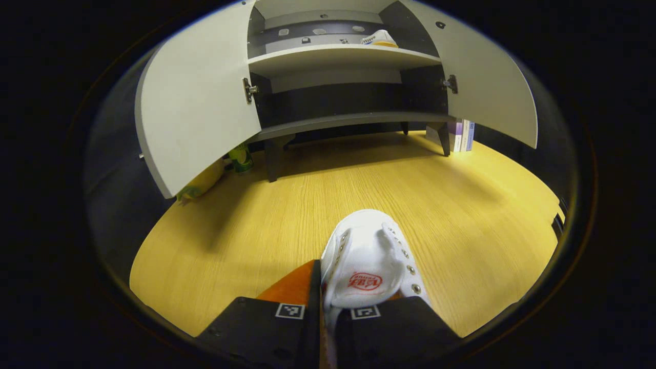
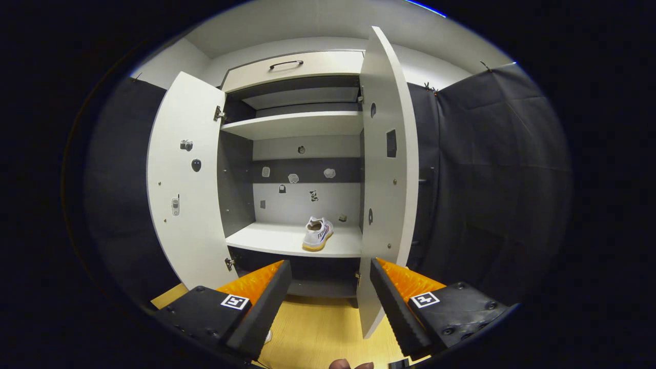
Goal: Grab one shoe with the right hand and put it into the shoe cabinet, grab the other shoe with the left hand and put it into the shoe cabinet; then close the right door with the right hand and the left door with the left hand.
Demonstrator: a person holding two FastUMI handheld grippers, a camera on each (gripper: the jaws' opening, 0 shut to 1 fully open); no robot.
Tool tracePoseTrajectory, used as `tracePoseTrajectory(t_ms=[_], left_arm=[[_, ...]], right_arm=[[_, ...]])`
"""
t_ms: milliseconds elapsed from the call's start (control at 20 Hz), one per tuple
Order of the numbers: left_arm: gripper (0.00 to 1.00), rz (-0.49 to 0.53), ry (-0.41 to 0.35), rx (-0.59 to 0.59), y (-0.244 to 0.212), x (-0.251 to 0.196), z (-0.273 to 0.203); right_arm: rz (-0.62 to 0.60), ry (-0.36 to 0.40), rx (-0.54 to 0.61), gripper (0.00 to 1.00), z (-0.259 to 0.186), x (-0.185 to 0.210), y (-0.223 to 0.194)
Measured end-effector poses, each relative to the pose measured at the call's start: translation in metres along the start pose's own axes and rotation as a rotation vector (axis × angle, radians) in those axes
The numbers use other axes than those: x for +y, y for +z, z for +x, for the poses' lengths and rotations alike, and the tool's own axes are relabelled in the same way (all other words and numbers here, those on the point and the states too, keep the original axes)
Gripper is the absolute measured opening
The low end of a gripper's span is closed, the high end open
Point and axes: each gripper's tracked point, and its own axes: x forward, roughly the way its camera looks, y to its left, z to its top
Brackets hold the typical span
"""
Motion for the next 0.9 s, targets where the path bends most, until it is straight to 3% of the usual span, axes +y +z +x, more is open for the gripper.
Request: tracePoseTrajectory(t_ms=[250,450,700,900], left_arm=[[0.08,-0.013,-0.026,0.072,0.000,0.003,-0.003],[0.07,-0.059,-0.028,0.074,0.009,0.003,-0.025],[0.07,-0.102,-0.007,0.042,0.052,0.004,-0.073],[0.07,-0.153,0.034,0.002,0.114,0.013,-0.112]], right_arm=[[0.019,-0.005,0.005,0.98,-0.001,-0.005,-0.001],[0.025,0.002,0.006,0.98,-0.003,-0.010,-0.002],[0.018,0.013,0.000,0.98,-0.007,-0.018,-0.004],[0.017,0.022,-0.009,0.98,-0.011,-0.030,-0.006]])
